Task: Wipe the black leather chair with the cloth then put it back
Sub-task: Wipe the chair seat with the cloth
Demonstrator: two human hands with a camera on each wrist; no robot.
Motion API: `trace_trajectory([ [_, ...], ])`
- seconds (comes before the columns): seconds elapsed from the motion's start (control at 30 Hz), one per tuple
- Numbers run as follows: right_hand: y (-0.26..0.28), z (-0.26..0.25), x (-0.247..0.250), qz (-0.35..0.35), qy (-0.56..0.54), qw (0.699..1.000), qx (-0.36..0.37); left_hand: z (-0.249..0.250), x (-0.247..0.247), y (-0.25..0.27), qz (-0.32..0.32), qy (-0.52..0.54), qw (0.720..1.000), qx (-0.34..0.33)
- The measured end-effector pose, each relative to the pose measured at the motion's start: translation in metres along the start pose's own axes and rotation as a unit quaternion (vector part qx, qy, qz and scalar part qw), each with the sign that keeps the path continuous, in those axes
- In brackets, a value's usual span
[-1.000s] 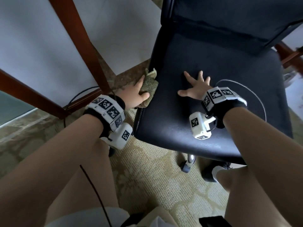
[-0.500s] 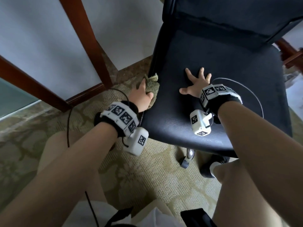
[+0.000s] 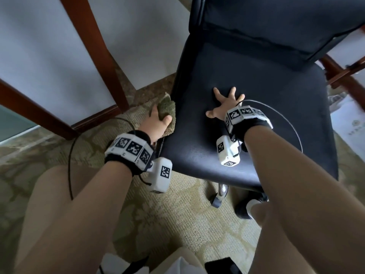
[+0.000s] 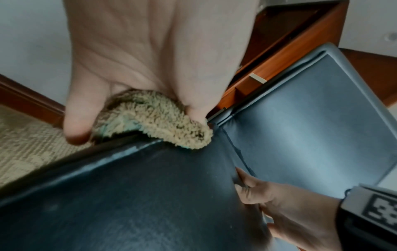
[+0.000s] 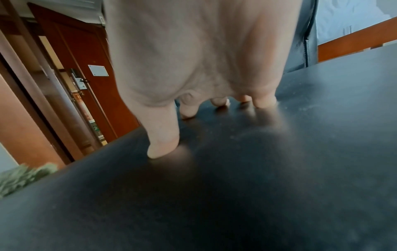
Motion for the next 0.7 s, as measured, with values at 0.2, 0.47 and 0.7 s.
trace_trajectory([
  [0.2, -0.001, -0.004, 0.005, 0.001, 0.021, 1.0, -0.008, -0.026, 0.007, 0.014, 0.001, 0.075, 0.996, 0.047],
  [0.47, -0.013, -0.011, 0.013, 0.005, -0.001, 1.0, -0.028, -0.014, 0.028, 0.001, 0.049, 0.059, 0.996, 0.046],
  [0.7, -0.027, -0.02, 0.022, -0.007, 0.011, 0.999, -0.05, -0.026, 0.047, -0.005, 0.078, 0.088, 0.993, 0.013],
])
Point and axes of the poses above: each hand's wrist, its own y-axis away from the middle knuckle, its own x-axis out of the back of the hand, z = x × y, the point moved 10 cm from there along -y, towards the middle knuckle, and after that the axes turned 14 degrees about y, right-handed, at the moved point
